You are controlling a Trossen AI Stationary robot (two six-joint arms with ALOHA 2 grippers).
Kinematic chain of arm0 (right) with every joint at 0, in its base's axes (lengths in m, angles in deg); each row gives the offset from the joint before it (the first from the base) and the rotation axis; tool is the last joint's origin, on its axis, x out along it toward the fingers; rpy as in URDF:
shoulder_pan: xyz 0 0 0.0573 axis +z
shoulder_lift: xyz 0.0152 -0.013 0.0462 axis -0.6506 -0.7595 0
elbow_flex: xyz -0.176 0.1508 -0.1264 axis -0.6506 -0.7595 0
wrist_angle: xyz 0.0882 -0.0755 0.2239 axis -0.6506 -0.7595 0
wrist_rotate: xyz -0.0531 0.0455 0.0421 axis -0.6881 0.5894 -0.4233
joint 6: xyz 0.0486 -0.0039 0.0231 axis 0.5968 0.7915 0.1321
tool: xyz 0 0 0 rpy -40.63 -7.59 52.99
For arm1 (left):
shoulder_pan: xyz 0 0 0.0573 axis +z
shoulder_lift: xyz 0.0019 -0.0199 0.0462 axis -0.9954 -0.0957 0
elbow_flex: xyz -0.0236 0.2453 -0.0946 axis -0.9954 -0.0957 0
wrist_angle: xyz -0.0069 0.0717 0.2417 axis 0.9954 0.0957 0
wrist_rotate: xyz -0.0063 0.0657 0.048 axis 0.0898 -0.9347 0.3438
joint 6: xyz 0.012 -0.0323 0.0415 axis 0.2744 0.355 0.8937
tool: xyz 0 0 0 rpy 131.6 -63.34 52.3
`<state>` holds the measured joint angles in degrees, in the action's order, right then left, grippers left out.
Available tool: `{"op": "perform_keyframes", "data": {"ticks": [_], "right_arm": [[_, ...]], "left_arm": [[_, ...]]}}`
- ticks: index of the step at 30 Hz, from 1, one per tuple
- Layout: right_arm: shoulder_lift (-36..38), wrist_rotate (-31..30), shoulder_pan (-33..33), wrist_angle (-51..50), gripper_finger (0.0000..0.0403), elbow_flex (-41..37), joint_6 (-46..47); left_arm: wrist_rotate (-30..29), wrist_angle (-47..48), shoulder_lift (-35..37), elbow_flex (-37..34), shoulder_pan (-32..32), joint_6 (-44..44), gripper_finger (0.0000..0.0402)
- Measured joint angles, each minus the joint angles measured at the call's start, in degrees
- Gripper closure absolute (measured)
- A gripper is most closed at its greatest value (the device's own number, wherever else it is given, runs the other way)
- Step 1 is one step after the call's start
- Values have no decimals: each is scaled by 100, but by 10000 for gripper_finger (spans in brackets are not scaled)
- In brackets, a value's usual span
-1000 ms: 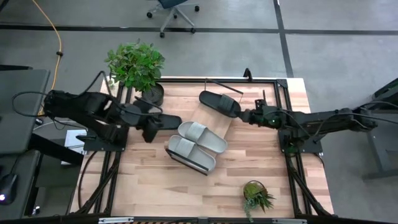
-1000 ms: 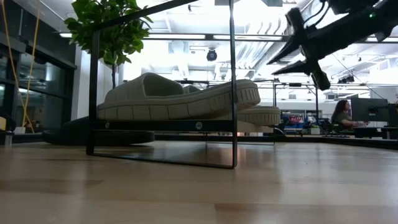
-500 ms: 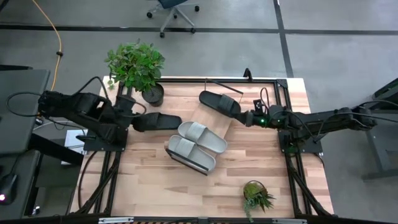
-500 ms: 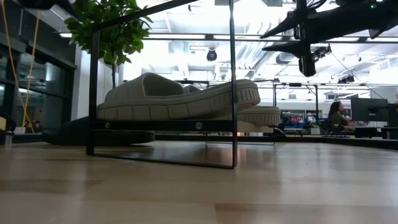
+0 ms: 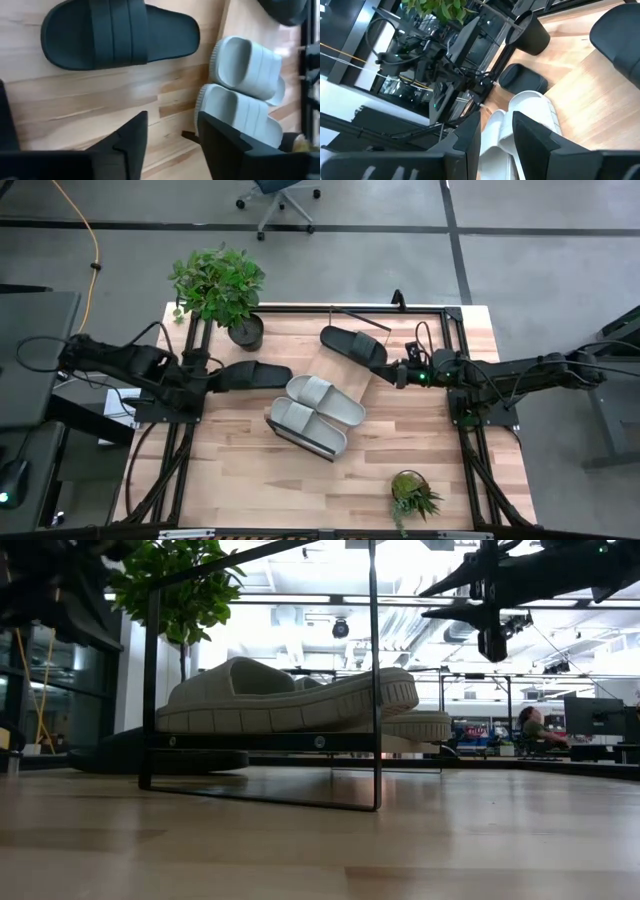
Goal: Pick and place slides into the shelf
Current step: Put the black slide on the shelf
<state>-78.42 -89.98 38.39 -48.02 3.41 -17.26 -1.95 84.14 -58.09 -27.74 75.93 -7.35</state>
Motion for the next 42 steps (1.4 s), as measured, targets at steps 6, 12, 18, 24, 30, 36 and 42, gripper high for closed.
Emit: {"op": "perform_keyframes", "data": {"ticks": [6, 12, 18, 24, 30, 36, 42], "right_arm": [[-2, 0, 0, 0, 300, 0, 17], [-2, -2, 0, 0, 300, 0, 81], [-2, -4, 0, 0, 300, 0, 142], [-4, -33, -2, 0, 300, 0, 212], [-4, -40, -2, 2, 300, 0, 270], [-4, 79, -2, 4, 300, 0, 319], [-4, 87, -2, -12, 300, 0, 309]], "left_arm": [[-147, -150, 489, -131, -2, -49, 191], [-406, -195, 533, -129, 1, 277, 200], [-333, -69, 526, -129, 493, 629, 226], [436, -1052, 184, -129, 1717, 2030, 238], [1716, -1166, -490, -202, 3173, 3220, 238], [2311, -1413, -939, -422, 3975, 3947, 239], [2310, -1437, -754, -811, 3964, 3983, 239]]}}
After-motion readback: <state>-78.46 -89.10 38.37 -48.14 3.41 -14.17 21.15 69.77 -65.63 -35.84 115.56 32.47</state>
